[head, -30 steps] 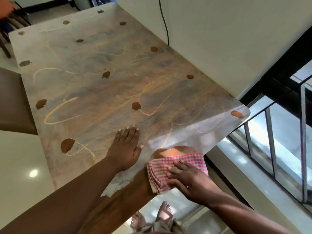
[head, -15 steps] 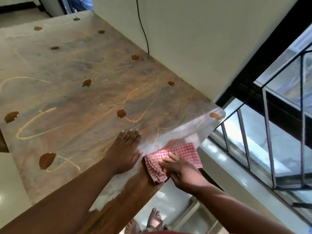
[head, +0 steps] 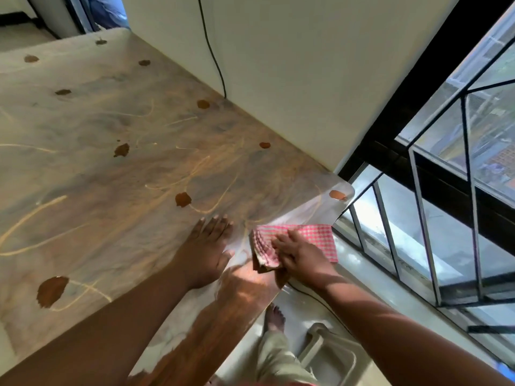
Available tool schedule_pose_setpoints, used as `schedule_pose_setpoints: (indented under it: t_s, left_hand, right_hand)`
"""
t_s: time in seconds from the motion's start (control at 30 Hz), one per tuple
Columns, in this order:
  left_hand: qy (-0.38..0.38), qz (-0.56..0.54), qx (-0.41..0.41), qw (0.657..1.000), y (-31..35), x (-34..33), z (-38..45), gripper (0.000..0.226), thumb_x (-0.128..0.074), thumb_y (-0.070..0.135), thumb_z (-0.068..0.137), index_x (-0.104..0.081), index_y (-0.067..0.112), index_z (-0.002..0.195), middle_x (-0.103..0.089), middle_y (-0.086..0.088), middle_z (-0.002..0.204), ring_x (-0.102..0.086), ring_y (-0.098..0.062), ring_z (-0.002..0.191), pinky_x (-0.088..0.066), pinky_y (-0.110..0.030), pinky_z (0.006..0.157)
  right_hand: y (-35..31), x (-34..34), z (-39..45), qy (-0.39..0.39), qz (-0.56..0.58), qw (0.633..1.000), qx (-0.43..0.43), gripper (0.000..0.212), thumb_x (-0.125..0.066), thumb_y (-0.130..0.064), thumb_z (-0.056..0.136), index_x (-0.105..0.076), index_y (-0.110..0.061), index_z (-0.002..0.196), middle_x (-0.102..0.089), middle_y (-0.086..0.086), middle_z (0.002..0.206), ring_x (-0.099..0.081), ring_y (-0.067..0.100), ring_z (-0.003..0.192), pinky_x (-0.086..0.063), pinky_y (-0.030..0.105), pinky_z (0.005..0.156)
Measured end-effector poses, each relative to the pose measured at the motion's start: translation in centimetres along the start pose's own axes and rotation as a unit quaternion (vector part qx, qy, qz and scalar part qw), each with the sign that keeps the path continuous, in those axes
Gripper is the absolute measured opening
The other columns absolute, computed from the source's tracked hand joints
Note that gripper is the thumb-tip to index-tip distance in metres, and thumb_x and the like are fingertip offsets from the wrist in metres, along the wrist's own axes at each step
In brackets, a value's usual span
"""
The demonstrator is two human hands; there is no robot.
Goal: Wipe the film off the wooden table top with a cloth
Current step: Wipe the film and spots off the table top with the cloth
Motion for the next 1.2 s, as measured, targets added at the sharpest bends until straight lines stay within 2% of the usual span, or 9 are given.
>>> schedule_pose_setpoints:
  t_s: [0.1, 0.23, 0.3, 0.4, 0.6, 0.83, 1.03, 1.1, 1.2]
  left_hand:
    - [-0.006, 0.012, -0.004, 1.000, -0.1, 0.2, 1.7, 0.064, -0.021, 0.046, 0.099, -0.007, 0.014, 0.153, -0.003, -0.008, 0.161, 0.004, -0.022, 0.148, 0.017, -0.035, 0.113]
    - [0.003, 0.014, 0.011, 1.000, -0.3, 1.0, 4.0, 0.070, -0.015, 0.047, 0.093, -0.015, 0.010, 0.152, -0.011, -0.012, 0.159, -0.005, -0.027, 0.147, 0.015, -0.038, 0.113]
    - [-0.005, -0.006, 0.005, 1.000, 0.1, 1.1, 5.1, 0.070, -0.021, 0.044, 0.092, -0.022, 0.006, 0.150, -0.019, -0.016, 0.157, -0.012, -0.032, 0.146, 0.013, -0.040, 0.113]
    - [-0.006, -0.008, 0.006, 1.000, 0.8, 0.4, 7.0, 0.064, -0.029, 0.039, 0.098, -0.013, 0.009, 0.152, -0.011, -0.012, 0.159, -0.005, -0.028, 0.147, 0.016, -0.036, 0.113]
    - [0.004, -0.034, 0.005, 0.999, 2.2, -0.2, 10.6, 0.066, -0.016, 0.050, 0.097, -0.009, 0.014, 0.153, -0.007, -0.007, 0.160, -0.001, -0.022, 0.148, 0.017, -0.030, 0.114]
    - [0.005, -0.065, -0.006, 0.998, 2.9, 0.1, 14.2, 0.074, -0.003, 0.056, 0.092, -0.015, 0.015, 0.153, -0.012, -0.006, 0.160, -0.001, -0.019, 0.147, 0.017, -0.029, 0.114]
    - [-0.012, -0.059, 0.009, 0.998, 3.5, -0.5, 16.0, 0.080, 0.003, 0.059, 0.088, -0.014, 0.014, 0.152, -0.007, -0.007, 0.161, 0.003, -0.021, 0.147, 0.018, -0.029, 0.113]
    - [-0.011, -0.063, 0.013, 0.998, 3.9, -0.5, 16.6, 0.078, 0.002, 0.059, 0.091, -0.012, 0.014, 0.153, -0.004, -0.006, 0.161, 0.008, -0.019, 0.146, 0.017, -0.030, 0.114]
    - [-0.013, -0.072, 0.032, 0.997, 4.4, -0.6, 17.4, 0.069, -0.009, 0.054, 0.097, -0.005, 0.014, 0.153, 0.003, -0.006, 0.161, 0.015, -0.017, 0.145, 0.016, -0.032, 0.115]
  right_hand:
    - [-1.5, -1.4, -1.8, -0.005, 0.009, 0.996, 0.091, 0.043, -0.041, -0.036, 0.099, -0.045, -0.025, 0.141, -0.035, -0.003, 0.151, -0.016, 0.017, 0.144, -0.003, 0.029, 0.115]
    - [0.4, 0.4, -3.7, 0.024, 0.013, 0.988, 0.149, 0.040, -0.038, -0.046, 0.100, -0.054, -0.029, 0.132, -0.049, -0.009, 0.140, -0.031, 0.011, 0.137, -0.025, 0.034, 0.114]
    - [2.4, 2.3, -3.2, 0.040, 0.022, 0.985, 0.165, 0.035, -0.044, -0.040, 0.099, -0.059, -0.027, 0.128, -0.056, -0.005, 0.134, -0.038, 0.011, 0.133, -0.034, 0.033, 0.110]
    - [5.5, 5.1, -0.6, 0.068, 0.026, 0.990, 0.123, 0.032, -0.057, -0.029, 0.093, -0.064, -0.019, 0.122, -0.062, 0.002, 0.126, -0.049, 0.023, 0.126, -0.045, 0.049, 0.100]
    - [3.7, 4.5, 3.5, 0.021, 0.027, 0.991, 0.129, 0.037, -0.057, -0.026, 0.093, -0.060, -0.018, 0.128, -0.054, 0.003, 0.137, -0.038, 0.029, 0.136, -0.022, 0.037, 0.115]
    - [5.6, 5.4, -0.4, -0.011, 0.007, 0.966, 0.258, 0.033, -0.056, -0.027, 0.094, -0.064, -0.015, 0.123, -0.061, 0.002, 0.129, -0.047, 0.023, 0.130, -0.031, 0.039, 0.111]
    - [13.4, 10.7, 3.6, -0.005, 0.050, 0.990, 0.131, 0.041, -0.064, -0.021, 0.087, -0.056, -0.022, 0.127, -0.057, -0.001, 0.129, -0.043, 0.024, 0.131, -0.036, 0.052, 0.107]
    - [13.3, 11.5, 5.7, 0.014, 0.061, 0.992, 0.108, 0.033, -0.063, -0.020, 0.089, -0.063, -0.017, 0.121, -0.060, 0.003, 0.127, -0.044, 0.026, 0.130, -0.043, 0.049, 0.103]
    - [11.3, 10.2, 6.7, 0.029, 0.053, 0.994, 0.095, 0.033, -0.061, -0.022, 0.091, -0.063, -0.017, 0.124, -0.056, 0.003, 0.133, -0.040, 0.026, 0.134, -0.029, 0.038, 0.113]
Point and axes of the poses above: each hand's wrist, its own z-axis towards the middle knuckle, its own x-axis out of the back of the hand, y = z × x, the point moved 9 cm from there along z, towards the middle knuckle
